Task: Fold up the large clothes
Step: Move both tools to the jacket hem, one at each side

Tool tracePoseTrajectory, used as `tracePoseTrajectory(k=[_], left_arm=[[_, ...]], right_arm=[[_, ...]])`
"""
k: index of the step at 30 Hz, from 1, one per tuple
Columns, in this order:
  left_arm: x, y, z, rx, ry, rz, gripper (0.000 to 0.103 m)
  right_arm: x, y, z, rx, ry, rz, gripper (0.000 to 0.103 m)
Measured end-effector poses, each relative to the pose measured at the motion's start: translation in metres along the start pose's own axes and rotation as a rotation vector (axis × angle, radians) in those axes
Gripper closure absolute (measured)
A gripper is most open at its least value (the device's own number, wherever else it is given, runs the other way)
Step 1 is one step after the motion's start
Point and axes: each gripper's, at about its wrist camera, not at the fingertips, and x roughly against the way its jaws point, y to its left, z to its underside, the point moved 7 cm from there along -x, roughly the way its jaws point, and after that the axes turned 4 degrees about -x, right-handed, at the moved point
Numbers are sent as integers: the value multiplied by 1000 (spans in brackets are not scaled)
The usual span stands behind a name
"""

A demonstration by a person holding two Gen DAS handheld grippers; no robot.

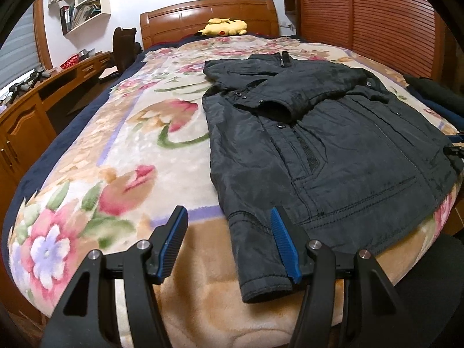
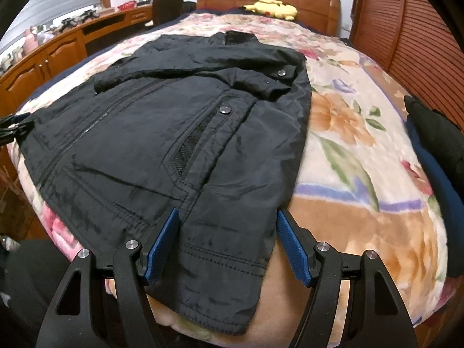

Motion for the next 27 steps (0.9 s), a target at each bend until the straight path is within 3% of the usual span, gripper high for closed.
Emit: tracePoseTrajectory(k=[8, 17, 27], left_arm=[[6, 2, 7, 25, -48, 34, 47], [14, -5, 13, 9, -73, 74, 61], [13, -4, 14, 28, -78, 92, 64]], right_arm=[[6, -6, 9, -75, 17, 4, 32], [8, 5, 21, -87, 49, 7, 32], [6, 7, 27, -80, 56, 30, 32]])
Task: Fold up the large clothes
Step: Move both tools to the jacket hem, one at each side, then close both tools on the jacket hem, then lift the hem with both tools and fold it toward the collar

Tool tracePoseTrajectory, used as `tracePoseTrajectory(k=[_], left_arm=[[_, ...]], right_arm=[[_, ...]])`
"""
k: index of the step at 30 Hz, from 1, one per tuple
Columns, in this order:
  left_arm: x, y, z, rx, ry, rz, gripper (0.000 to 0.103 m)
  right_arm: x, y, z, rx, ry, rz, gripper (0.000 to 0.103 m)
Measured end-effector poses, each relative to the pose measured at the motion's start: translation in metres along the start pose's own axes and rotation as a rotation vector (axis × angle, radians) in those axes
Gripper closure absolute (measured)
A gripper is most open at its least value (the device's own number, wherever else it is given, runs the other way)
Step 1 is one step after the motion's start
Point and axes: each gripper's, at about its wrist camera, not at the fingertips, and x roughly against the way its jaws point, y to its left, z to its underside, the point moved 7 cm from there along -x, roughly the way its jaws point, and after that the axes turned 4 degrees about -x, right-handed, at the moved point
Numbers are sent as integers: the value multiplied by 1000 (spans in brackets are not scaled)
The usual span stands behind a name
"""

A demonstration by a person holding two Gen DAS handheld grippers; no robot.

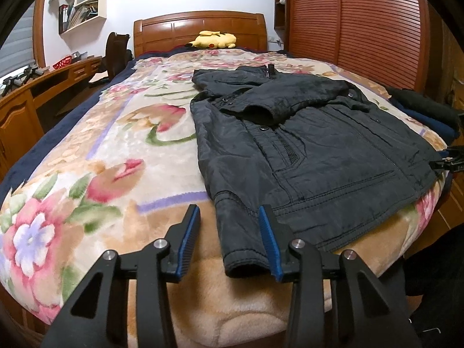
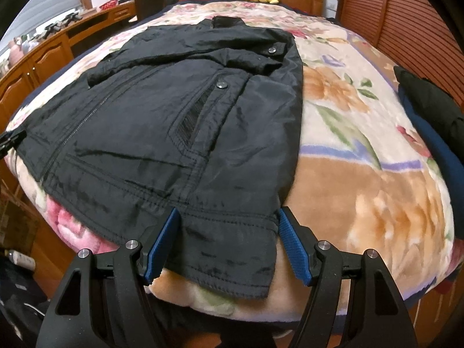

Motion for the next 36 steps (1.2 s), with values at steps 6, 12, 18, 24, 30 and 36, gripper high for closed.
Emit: tracePoseTrajectory(k=[6, 12, 18, 24, 30, 36], left_arm=[[-1, -2, 1, 4, 6, 12, 71], [2, -8, -2, -9, 10, 15, 93], [25, -16, -15, -31, -44, 4, 100], [56, -20, -32, -37, -122, -3, 101], [88, -27, -49, -55, -194, 9, 101], [131, -29, -63, -84, -268, 4, 101]], right_arm=[[1, 0, 8, -10, 10, -13, 32], [8, 3, 6, -4, -25, -48, 74], [18, 11, -2, 11, -82, -68, 90], [51, 16, -26, -2, -199, -82, 95], [86, 25, -43, 31, -263, -63, 95], [128, 28, -57, 44, -338, -56, 96]])
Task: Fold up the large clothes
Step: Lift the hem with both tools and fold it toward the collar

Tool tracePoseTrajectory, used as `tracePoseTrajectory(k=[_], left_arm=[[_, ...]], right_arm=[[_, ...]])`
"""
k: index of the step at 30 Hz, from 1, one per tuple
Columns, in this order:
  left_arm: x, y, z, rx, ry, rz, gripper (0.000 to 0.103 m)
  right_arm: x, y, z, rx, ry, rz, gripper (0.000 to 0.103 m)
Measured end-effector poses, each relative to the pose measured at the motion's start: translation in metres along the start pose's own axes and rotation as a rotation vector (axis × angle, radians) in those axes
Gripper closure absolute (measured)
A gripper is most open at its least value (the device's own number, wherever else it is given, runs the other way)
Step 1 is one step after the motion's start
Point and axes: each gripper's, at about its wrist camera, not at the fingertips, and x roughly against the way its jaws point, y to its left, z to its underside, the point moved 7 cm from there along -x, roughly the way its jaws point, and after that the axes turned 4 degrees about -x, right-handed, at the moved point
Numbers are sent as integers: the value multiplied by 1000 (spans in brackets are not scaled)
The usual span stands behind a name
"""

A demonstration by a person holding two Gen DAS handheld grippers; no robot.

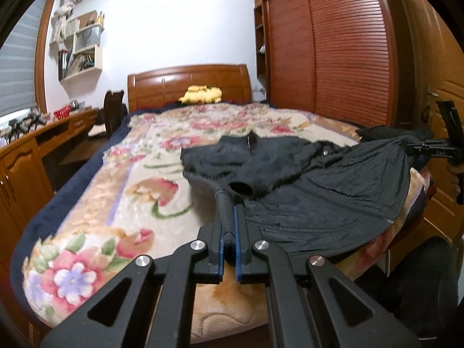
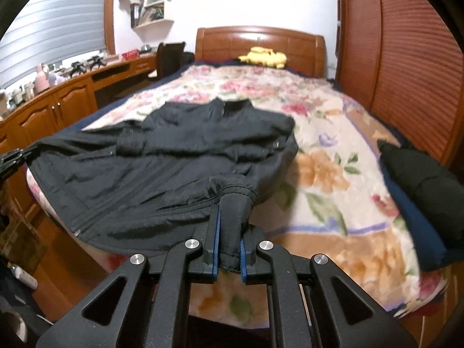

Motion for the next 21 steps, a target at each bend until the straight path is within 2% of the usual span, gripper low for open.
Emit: tracePoseTrajectory(k=[6, 11, 17, 21], left_arm=[[35, 1, -18, -29, -61, -14, 101], [48, -1, -30, -41, -106, -17, 101], [42, 0, -33, -56, -122, -33, 101], [35, 8, -42, -32, -146, -32, 101]], right_arm=[[37, 5, -26, 24, -74, 0, 96], [57, 15, -43, 49, -117, -9, 96], [51, 21, -48, 74, -100, 9, 96], [46, 22, -62, 112, -67, 37, 96]])
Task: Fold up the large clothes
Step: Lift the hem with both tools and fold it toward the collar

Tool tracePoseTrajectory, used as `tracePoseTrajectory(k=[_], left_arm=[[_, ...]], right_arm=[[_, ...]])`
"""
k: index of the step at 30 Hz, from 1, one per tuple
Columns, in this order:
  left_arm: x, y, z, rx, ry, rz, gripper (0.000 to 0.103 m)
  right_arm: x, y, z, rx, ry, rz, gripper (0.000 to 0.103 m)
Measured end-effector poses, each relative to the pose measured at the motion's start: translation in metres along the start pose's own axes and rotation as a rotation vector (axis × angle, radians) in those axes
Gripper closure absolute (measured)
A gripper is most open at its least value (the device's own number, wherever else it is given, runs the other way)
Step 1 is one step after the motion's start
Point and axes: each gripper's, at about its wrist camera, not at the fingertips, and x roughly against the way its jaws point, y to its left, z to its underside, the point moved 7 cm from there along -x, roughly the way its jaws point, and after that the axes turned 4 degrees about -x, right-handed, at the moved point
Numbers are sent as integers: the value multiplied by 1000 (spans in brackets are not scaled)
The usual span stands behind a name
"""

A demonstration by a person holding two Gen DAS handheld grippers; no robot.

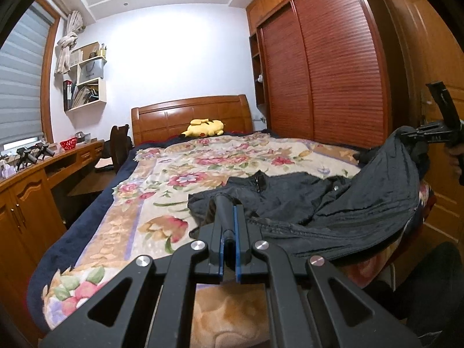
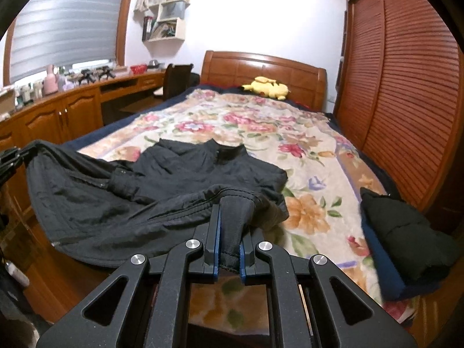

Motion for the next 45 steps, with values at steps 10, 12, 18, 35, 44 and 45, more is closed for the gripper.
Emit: tracePoseTrajectory(k=[10, 12, 18, 35, 44, 45], left_arm=[[-42, 35, -31, 31, -29, -38, 101], [-58, 40, -33, 22, -18, -45, 101], [-130, 59, -40, 25, 30, -74, 101], [-361, 102, -6, 158, 238, -170, 101], [-404, 119, -8, 217, 197, -189, 100], [-407, 118, -5, 218, 193, -183, 100]], right_arm=[[-24, -8, -69, 49, -55, -20, 97], [-39, -14, -77, 45, -58, -26, 96], [-102, -41, -91, 14, -39, -37, 96], [-322, -105, -66, -36, 148, 27, 96], [-362, -124, -92, -111, 109, 60, 95], [-368, -125, -93, -115, 112, 66, 95]])
